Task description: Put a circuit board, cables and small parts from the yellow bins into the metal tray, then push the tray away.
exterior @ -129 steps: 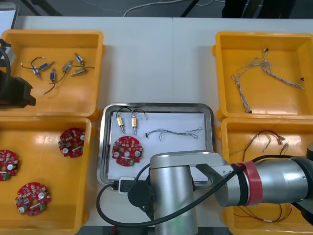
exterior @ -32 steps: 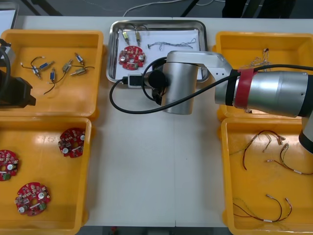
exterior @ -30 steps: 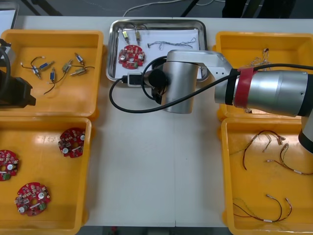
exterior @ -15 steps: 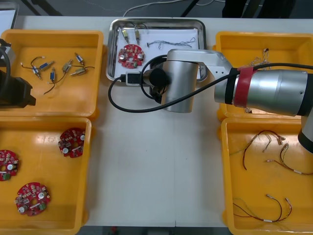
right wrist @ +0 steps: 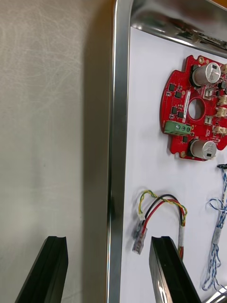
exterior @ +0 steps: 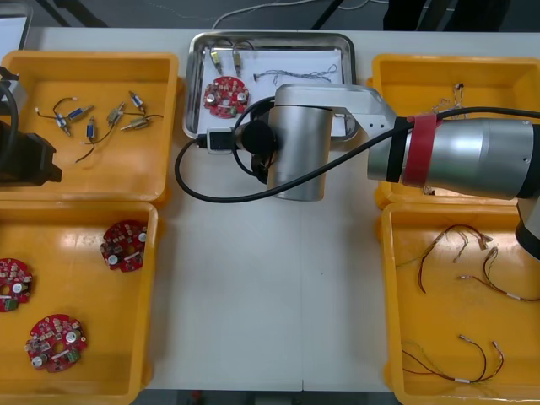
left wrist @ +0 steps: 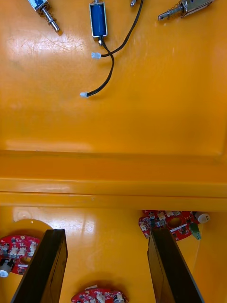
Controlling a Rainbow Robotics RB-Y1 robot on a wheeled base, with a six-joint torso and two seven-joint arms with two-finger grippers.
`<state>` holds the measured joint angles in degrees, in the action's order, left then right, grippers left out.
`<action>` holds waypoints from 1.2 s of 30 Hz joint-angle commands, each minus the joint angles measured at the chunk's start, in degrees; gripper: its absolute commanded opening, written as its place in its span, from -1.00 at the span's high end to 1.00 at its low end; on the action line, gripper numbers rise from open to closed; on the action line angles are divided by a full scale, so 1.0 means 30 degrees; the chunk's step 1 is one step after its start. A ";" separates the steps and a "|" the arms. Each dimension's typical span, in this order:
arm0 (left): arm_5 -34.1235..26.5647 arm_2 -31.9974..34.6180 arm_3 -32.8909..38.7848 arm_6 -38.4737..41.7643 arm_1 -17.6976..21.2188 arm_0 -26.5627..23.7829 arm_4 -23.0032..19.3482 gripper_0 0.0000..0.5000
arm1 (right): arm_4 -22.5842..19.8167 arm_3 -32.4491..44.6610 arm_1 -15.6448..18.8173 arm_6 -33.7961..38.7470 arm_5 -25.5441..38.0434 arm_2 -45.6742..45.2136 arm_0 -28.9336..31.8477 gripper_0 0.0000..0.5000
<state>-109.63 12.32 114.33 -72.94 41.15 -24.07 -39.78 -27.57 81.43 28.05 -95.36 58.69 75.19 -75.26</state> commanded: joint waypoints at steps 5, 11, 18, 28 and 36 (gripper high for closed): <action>-0.0122 0.0611 0.0591 -0.0178 0.0757 0.0288 0.0194 -1.00 | -0.0097 0.4408 0.1371 -0.0616 0.3788 -0.4086 0.1650 -1.00; -0.0122 0.0611 0.0591 -0.0178 0.0757 0.0288 0.0194 -1.00 | -0.2118 0.8041 0.3041 -0.0177 0.6483 -0.7455 0.4023 -1.00; -0.0122 0.0611 0.0591 -0.0178 0.0757 0.0288 0.0194 -1.00 | -0.4843 1.0971 0.4652 0.0468 0.9354 -1.1263 0.6513 -1.00; -0.0122 0.0611 0.0591 -0.0178 0.0757 0.0288 0.0194 -1.00 | -0.6425 1.4808 0.6322 0.4188 1.3690 -1.5570 0.9912 -1.00; -0.0122 0.0611 0.0591 -0.0178 0.0757 0.0288 0.0194 -1.00 | -0.8446 1.6478 0.7201 0.6532 1.6415 -1.9877 1.2754 -1.00</action>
<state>-109.64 12.48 114.45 -72.94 41.15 -24.05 -39.72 -50.12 127.94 47.34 -77.64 105.65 23.44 -41.39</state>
